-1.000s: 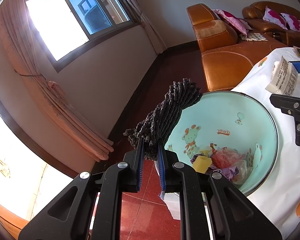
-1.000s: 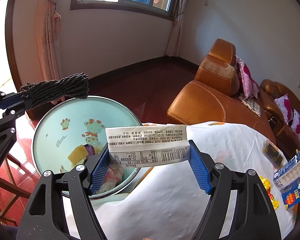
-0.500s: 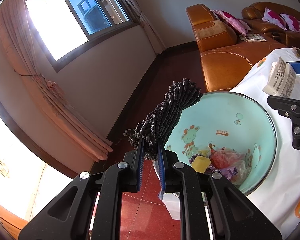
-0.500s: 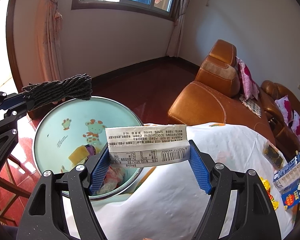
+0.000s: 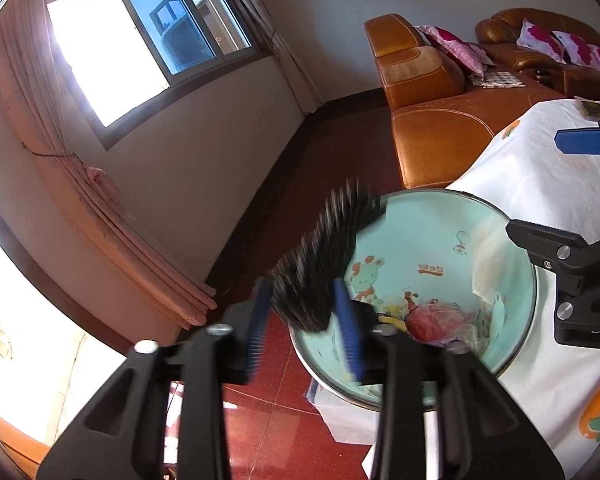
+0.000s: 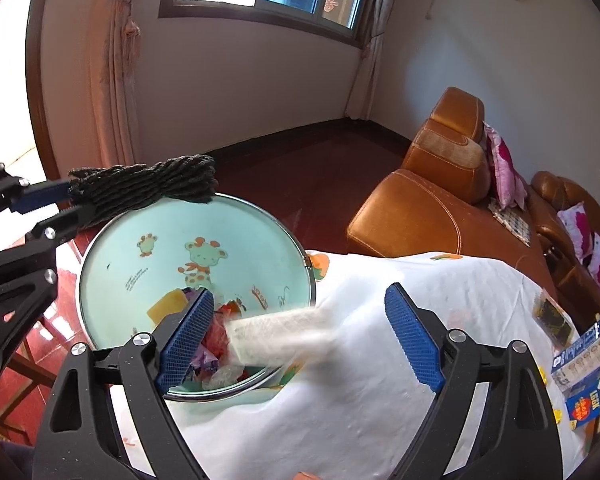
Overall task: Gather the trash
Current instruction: 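Open both grippers over the basin to drop the rope and receipt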
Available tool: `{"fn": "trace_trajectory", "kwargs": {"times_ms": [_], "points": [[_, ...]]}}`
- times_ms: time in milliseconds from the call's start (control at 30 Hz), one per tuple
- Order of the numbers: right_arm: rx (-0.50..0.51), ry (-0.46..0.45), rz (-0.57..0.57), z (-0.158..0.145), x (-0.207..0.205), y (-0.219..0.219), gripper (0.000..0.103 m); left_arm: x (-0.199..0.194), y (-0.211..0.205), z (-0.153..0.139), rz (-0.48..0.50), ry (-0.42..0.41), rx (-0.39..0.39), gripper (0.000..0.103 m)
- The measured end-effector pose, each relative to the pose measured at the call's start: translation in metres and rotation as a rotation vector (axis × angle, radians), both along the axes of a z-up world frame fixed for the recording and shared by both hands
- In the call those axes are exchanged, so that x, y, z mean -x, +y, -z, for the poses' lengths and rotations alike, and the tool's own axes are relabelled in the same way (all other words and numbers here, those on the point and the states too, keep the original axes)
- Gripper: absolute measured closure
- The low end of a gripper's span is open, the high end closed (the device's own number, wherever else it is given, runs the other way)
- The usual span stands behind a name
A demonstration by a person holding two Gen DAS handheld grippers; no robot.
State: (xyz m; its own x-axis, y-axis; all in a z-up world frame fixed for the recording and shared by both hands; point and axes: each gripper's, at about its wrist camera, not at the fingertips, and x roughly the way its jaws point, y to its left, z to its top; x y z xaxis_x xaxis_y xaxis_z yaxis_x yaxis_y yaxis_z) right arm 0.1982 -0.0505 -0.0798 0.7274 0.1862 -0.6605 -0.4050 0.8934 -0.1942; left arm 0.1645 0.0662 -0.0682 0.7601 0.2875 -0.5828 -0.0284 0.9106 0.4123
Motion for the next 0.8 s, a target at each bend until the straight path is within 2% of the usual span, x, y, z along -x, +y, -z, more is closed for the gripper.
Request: {"fn": "trace_trajectory", "kwargs": {"times_ms": [100, 167, 200, 800], "points": [[-0.003, 0.002, 0.007, 0.0009, -0.0004, -0.0015, 0.017, -0.0001, 0.0015, -0.0018, -0.008, -0.008, 0.007, 0.052], [-0.001, 0.002, 0.009, 0.0012, -0.0005, -0.0016, 0.017, 0.0004, 0.0027, -0.0031, -0.014, -0.017, 0.01, 0.043], [0.0, 0.001, 0.01, 0.0011, -0.0008, -0.0016, 0.017, 0.0006, 0.0026, -0.0036, -0.011, -0.018, 0.016, 0.041], [-0.006, -0.009, 0.025, -0.0003, 0.0013, -0.0071, 0.017, 0.0008, 0.0015, -0.0054, -0.005, -0.023, 0.009, 0.041]]}}
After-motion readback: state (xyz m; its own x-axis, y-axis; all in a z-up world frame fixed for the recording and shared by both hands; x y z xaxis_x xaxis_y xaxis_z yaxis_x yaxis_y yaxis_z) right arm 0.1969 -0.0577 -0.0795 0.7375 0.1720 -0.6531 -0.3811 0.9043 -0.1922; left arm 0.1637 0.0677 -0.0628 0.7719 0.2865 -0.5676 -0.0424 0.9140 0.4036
